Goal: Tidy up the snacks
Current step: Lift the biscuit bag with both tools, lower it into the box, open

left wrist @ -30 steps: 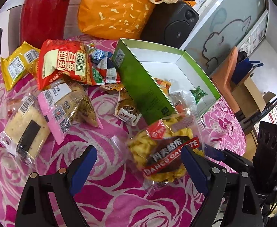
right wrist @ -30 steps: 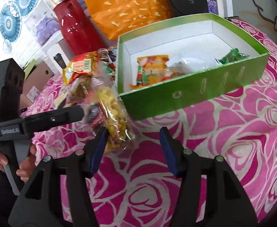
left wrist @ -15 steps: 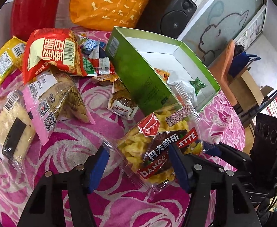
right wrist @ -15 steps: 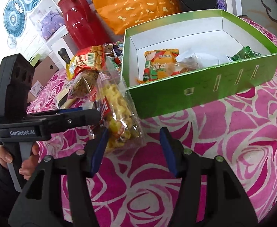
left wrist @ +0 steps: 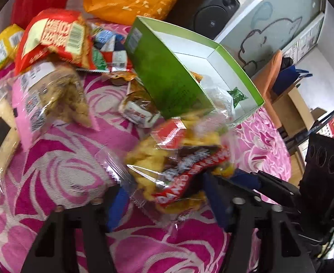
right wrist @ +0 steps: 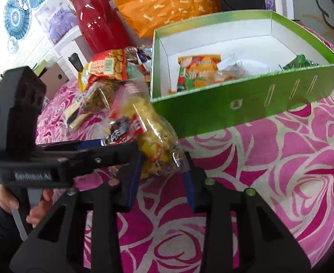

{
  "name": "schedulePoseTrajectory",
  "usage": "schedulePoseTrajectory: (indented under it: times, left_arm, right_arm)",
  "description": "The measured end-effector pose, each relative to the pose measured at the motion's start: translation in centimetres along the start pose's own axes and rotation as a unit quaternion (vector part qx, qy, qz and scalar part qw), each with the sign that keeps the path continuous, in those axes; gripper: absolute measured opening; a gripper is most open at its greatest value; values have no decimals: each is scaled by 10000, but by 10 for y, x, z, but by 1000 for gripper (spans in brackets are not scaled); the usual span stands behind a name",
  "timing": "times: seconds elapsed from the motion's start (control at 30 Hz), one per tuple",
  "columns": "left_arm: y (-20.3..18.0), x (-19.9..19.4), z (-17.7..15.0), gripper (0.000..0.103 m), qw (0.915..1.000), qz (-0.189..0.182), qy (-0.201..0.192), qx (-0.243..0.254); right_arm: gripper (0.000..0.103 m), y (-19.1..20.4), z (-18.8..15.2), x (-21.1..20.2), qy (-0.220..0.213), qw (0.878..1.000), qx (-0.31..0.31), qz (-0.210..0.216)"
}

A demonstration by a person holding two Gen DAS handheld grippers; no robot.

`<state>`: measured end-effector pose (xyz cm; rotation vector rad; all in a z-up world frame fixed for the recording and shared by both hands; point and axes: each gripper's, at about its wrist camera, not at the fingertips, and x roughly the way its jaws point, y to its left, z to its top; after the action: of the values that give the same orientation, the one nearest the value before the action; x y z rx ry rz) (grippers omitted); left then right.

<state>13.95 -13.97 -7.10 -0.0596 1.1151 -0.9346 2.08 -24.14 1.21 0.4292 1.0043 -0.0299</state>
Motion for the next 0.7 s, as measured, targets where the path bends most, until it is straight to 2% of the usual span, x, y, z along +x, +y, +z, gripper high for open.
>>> schedulePoseTrajectory:
  times: [0.07, 0.17, 0.37, 0.53, 0.7]
  left_arm:
    - [-2, 0, -1, 51, 9999, 35, -65, -100]
    - [-4, -14, -3, 44, 9994, -141, -198, -233]
    - [-33, -54, 8, 43, 9980, -62, -616, 117]
    - [-60, -73, 45, 43, 9950, -30, -914, 395]
    - [-75, -62, 84, 43, 9936, 5, -959, 601]
  right_arm:
    - [33, -3, -1, -6, -6, 9999, 94, 75]
    - [28, 6, -2, -22, -101, 9998, -99, 100]
    - [28, 22, 13, -61, -649, 9971, -337, 217]
    - [28, 14, 42, -80, -1048, 9937, -299, 265]
    - [28, -10, 69, -82, -1240, 9920, -92, 210]
